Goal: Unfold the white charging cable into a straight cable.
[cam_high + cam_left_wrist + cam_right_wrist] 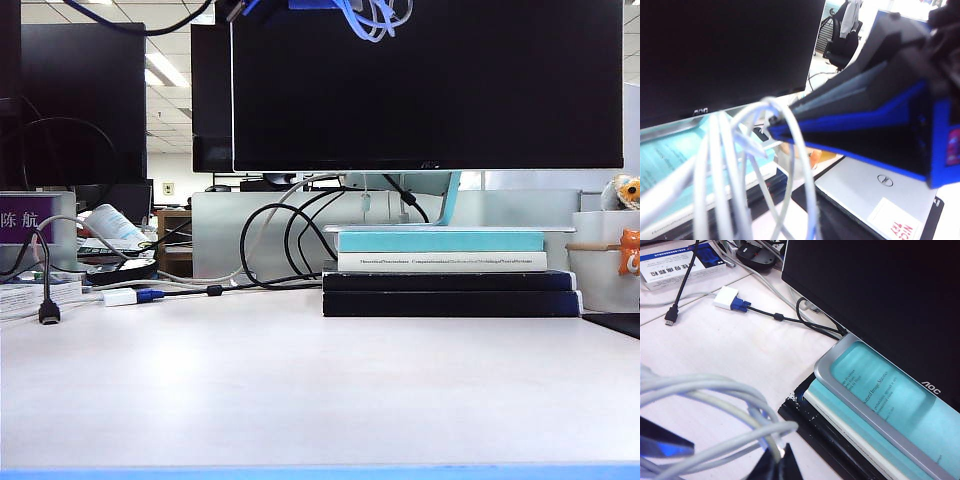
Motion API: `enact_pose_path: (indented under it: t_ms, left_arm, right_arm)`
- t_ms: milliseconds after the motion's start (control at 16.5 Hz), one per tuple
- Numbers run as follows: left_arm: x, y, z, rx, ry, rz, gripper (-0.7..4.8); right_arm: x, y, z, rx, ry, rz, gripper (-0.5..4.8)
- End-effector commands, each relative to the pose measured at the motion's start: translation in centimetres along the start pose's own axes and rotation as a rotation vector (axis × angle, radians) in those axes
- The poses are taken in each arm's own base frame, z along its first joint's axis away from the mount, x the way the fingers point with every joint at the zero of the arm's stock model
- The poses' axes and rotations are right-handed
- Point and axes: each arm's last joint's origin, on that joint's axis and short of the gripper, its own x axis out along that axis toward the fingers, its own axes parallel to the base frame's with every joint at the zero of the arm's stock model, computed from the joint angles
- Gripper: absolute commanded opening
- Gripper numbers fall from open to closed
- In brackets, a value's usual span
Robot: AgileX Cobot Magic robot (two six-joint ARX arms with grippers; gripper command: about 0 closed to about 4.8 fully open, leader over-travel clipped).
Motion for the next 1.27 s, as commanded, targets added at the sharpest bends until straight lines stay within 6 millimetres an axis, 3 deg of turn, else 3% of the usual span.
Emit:
enact_pose_path:
  t_ms: [61, 182, 787, 1029, 1271]
  left_arm:
    - [0.0, -0.1, 0.3, 0.01, -0.031, -0.003, 0.79]
    - [0.0, -0.1, 0.3, 0.045, -0.031, -0.002, -0.06]
    - [0.0, 0.6, 0.5, 0.09, -0.055, 0.096, -0.06]
    - [-0.2, 0.6, 0.9, 0.131, -0.072, 0.102, -0.06]
    - [-0.3, 1.3, 0.9, 0.129, -0.081, 0.22, -0.06]
  right_arm:
    - [-0.3, 0.1, 0.1, 0.015, -0.007, 0.024, -0.02]
    - [-0.3, 0.2, -0.1, 0.017, 0.016, 0.03, -0.02]
    - [-1.8, 0.3, -0.9, 0.028, 0.094, 0.025, -0.01]
    - [-2.0, 0.1, -1.8, -0.026, 0.226, -0.112, -0.01]
    - [-2.0, -0.1, -1.8, -0.003, 0.224, -0.153, -0.02]
